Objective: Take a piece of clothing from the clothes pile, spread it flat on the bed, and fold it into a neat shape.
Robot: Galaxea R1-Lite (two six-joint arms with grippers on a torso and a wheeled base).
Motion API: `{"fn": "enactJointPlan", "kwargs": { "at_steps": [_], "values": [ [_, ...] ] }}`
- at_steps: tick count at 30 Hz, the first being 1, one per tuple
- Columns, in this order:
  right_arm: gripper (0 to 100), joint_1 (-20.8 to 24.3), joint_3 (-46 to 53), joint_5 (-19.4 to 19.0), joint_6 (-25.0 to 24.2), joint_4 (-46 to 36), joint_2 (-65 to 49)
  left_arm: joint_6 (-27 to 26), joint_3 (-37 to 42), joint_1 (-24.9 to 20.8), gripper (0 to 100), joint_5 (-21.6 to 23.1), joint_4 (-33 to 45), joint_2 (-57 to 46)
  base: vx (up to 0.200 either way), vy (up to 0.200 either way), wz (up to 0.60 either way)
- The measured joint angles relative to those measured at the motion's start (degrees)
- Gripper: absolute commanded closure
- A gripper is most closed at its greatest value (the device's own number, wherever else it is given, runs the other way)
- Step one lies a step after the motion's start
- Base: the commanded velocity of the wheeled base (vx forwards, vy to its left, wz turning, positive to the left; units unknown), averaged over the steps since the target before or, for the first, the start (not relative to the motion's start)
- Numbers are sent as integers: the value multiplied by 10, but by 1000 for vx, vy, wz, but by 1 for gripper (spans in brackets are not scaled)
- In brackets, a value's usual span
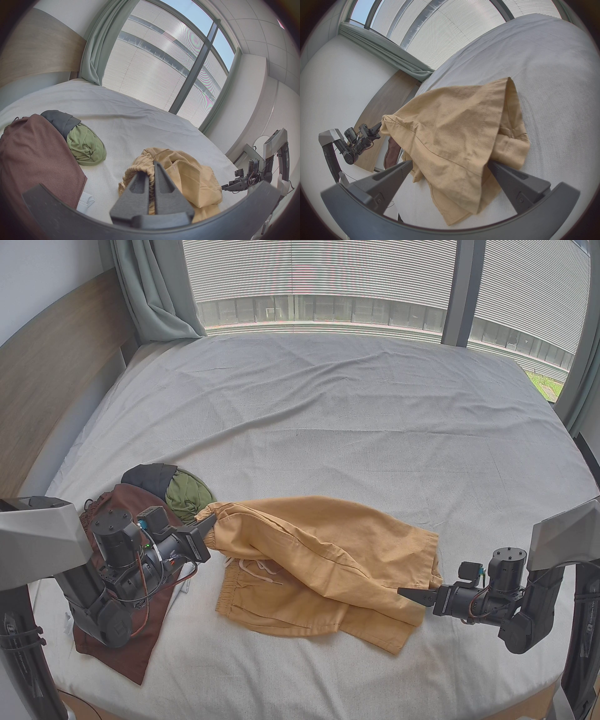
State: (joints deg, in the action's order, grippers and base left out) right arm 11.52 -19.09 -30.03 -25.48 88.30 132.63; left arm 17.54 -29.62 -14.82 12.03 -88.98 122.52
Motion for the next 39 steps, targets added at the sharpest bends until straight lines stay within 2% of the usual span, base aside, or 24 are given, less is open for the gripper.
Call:
{"fn": "enactJointPlan", "kwargs": {
  "at_steps": [9, 10, 24, 36, 39],
  "values": [
    [0, 23, -27, 10, -28, 1, 7, 0, 0, 0, 100, 0, 0, 0, 0, 0, 0],
    [100, 23, -28, 10, -29, 1, 7, 0, 0, -1, 100, 0, 0, 0, 0, 0, 0],
    [100, 14, -18, -2, -38, 1, -16, 0, -4, 2, 100, 0, 0, 1, 0, 0, 0],
    [100, -34, 15, -127, -67, 1, -79, 2, -8, 5, 100, 0, 0, 3, 0, 0, 0],
    [100, -38, 18, -144, -79, 1, -83, 2, -8, 5, 100, 0, 0, 3, 0, 0, 0]
  ]
}}
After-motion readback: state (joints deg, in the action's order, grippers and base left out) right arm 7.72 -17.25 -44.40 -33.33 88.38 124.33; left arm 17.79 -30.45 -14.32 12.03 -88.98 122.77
